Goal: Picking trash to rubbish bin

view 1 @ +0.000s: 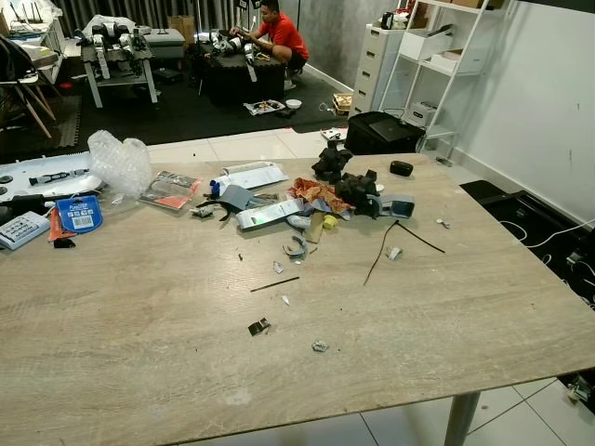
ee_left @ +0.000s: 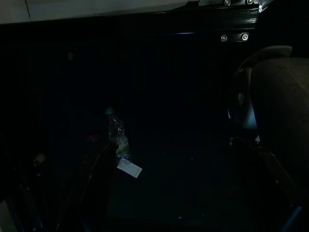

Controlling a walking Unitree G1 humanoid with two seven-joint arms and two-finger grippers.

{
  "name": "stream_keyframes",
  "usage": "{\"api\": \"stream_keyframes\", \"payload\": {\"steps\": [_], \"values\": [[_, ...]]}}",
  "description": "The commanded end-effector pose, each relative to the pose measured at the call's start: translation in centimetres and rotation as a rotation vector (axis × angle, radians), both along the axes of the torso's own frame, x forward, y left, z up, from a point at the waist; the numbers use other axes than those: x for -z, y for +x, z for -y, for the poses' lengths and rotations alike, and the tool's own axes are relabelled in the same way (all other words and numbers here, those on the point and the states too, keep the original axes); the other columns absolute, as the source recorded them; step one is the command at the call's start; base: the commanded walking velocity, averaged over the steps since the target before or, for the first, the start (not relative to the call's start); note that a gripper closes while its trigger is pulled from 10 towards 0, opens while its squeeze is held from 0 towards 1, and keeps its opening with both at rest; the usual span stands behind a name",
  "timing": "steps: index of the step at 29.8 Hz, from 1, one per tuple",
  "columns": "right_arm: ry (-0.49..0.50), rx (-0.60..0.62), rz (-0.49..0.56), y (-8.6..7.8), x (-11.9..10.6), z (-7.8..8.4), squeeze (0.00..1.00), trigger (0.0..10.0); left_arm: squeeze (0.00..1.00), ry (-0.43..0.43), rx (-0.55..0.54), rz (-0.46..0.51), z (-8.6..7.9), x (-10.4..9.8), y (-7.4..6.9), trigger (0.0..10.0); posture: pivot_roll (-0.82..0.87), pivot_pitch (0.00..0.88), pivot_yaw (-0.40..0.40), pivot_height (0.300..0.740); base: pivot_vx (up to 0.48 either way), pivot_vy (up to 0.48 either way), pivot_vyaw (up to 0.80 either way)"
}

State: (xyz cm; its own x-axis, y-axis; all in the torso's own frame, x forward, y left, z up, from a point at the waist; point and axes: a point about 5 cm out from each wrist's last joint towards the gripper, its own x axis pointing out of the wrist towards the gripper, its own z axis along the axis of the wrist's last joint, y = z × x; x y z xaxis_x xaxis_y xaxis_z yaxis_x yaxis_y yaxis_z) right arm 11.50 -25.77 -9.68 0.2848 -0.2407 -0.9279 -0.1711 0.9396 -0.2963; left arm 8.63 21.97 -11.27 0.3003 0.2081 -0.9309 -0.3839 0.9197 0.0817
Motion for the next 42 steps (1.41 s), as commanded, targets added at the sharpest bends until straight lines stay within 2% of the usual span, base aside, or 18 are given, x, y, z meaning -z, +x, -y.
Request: {"api": "stream_keyframes", "payload": {"steps": [1,13,19,20,24,26,29,31,33,37,38,39,40,41,42], "values": [[-0.001,-0.020,0.006,0.1,-0.1,0.1,0.00,10.0,0.00,-0.019,-0.018,-0.016,0.7,0.3,-0.9,10.0,-0.12,0.138,-0.035,0.740,0.000,0.000,0.00],[0.000,-0.047,0.010,0.4,-0.1,0.0,0.00,10.0,0.00,-0.022,0.002,-0.027,1.0,0.5,-1.6,10.0,-0.12,0.097,-0.025,0.740,0.000,0.000,0.00],[-0.026,0.006,0.017,-0.3,-0.2,0.9,0.00,10.0,0.00,-0.025,0.046,-0.035,1.7,0.7,-2.5,10.0,-0.14,0.106,-0.018,0.740,0.000,0.000,0.00],[-0.048,0.028,0.012,-0.9,-0.2,1.4,0.00,10.0,0.00,-0.029,0.048,-0.038,2.0,0.8,-3.1,10.0,-0.15,0.113,-0.019,0.740,0.000,0.000,0.00],[-0.065,0.054,0.008,-1.5,-0.3,2.1,0.00,10.0,0.00,-0.034,0.044,-0.045,2.4,0.9,-3.8,10.0,-0.15,0.117,-0.020,0.740,0.000,0.000,0.00],[-0.102,0.148,0.025,-2.2,-0.7,3.7,0.00,10.0,0.00,-0.047,0.039,-0.070,3.1,1.1,-5.0,10.0,-0.19,0.124,-0.021,0.740,0.000,0.000,0.00],[-0.120,0.198,0.041,-2.4,-1.1,4.5,0.00,10.0,0.00,-0.054,0.038,-0.086,3.4,1.2,-5.7,10.0,-0.20,0.122,-0.020,0.740,0.000,0.000,0.00],[-0.152,0.287,0.107,-1.6,-2.1,6.4,0.00,10.0,0.00,-0.060,0.085,-0.116,4.2,1.3,-7.0,10.0,-0.20,0.093,-0.010,0.740,0.000,0.000,0.00],[-0.154,0.305,0.122,-1.4,-2.3,6.7,0.00,10.0,0.00,-0.061,0.093,-0.117,4.3,1.4,-7.1,10.0,-0.20,0.093,-0.010,0.740,0.000,0.000,0.00],[-0.186,0.419,0.209,0.0,-3.5,8.2,0.00,10.0,0.00,-0.044,0.176,-0.095,4.7,1.3,-6.9,10.0,-0.18,0.011,0.012,0.740,0.000,0.000,0.00],[-0.215,0.474,0.242,0.4,-4.2,9.1,0.00,10.0,0.00,0.006,0.203,-0.028,2.0,0.7,-2.6,10.0,-0.18,0.000,0.015,0.740,0.000,0.000,0.00],[-0.235,0.511,0.262,0.6,-4.6,9.7,0.00,10.0,0.00,0.042,0.215,0.023,0.1,-0.2,0.6,10.0,-0.17,0.000,0.016,0.740,0.000,0.000,0.00],[-0.289,0.615,0.320,1.0,-5.8,11.2,0.00,10.0,0.00,0.096,0.240,0.095,-2.3,-2.0,5.1,10.0,-0.18,0.000,0.016,0.740,0.000,0.000,0.00],[-0.289,0.615,0.320,1.0,-5.8,11.2,0.00,10.0,0.00,0.096,0.240,0.095,-2.3,-2.0,5.1,10.0,-0.18,0.000,0.016,0.740,0.000,0.000,0.00],[-0.329,0.635,0.329,1.0,-6.4,11.9,0.00,10.0,0.00,0.106,0.249,0.102,-2.6,-2.2,5.6,10.0,-0.18,0.000,0.015,0.740,0.000,0.000,0.00]]}}
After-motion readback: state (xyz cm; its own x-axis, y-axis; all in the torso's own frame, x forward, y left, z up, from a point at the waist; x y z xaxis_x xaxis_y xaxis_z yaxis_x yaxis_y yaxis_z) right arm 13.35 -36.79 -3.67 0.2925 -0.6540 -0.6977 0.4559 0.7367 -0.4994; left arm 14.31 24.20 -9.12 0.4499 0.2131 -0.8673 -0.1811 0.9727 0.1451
